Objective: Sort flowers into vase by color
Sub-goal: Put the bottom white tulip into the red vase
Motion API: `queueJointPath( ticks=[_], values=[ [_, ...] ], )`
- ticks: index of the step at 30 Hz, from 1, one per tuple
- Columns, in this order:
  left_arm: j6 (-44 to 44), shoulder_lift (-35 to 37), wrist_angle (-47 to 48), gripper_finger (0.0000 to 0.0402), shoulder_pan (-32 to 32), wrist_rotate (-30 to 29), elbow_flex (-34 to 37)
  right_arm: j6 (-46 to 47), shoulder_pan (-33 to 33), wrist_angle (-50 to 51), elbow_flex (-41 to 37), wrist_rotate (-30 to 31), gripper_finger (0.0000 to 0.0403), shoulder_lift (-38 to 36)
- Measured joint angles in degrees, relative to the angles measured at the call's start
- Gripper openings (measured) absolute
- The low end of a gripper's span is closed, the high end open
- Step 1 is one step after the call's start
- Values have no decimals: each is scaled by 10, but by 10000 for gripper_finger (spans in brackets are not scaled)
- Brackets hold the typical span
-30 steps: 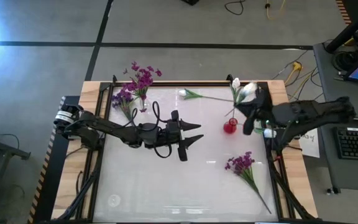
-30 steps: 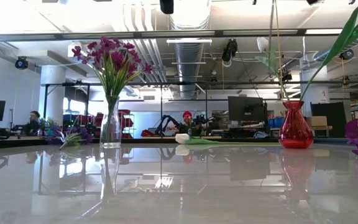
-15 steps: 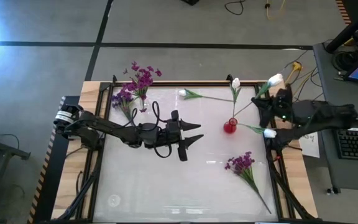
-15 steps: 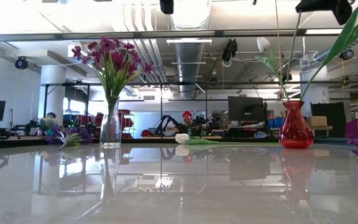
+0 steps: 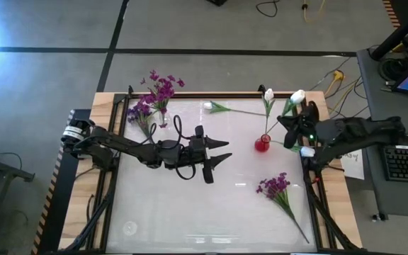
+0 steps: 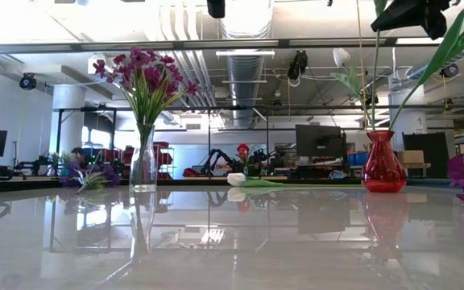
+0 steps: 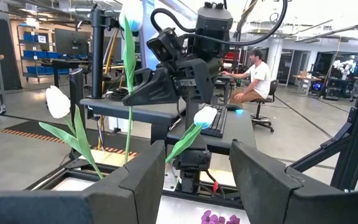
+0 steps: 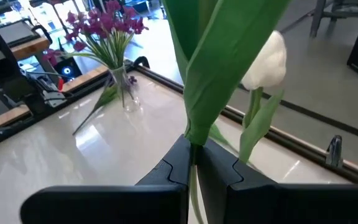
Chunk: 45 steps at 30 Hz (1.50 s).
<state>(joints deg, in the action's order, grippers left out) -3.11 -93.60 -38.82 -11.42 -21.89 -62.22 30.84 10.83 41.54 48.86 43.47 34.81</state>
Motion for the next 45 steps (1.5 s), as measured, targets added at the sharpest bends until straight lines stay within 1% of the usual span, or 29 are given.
queueJointPath(
  ticks=[3,15,18,33,45],
  values=[
    [0,0,0,168,0,0,0,22,0,0,0,0,13,7],
    [0,0,2,168,0,0,0,22,0,2,0,-1,13,14],
    [0,0,4,168,0,0,0,7,0,2,0,-1,13,15],
    [0,0,9,168,0,0,0,-9,0,1,0,0,13,55],
    [0,0,8,168,0,0,0,16,0,2,-1,0,13,54]
  ],
)
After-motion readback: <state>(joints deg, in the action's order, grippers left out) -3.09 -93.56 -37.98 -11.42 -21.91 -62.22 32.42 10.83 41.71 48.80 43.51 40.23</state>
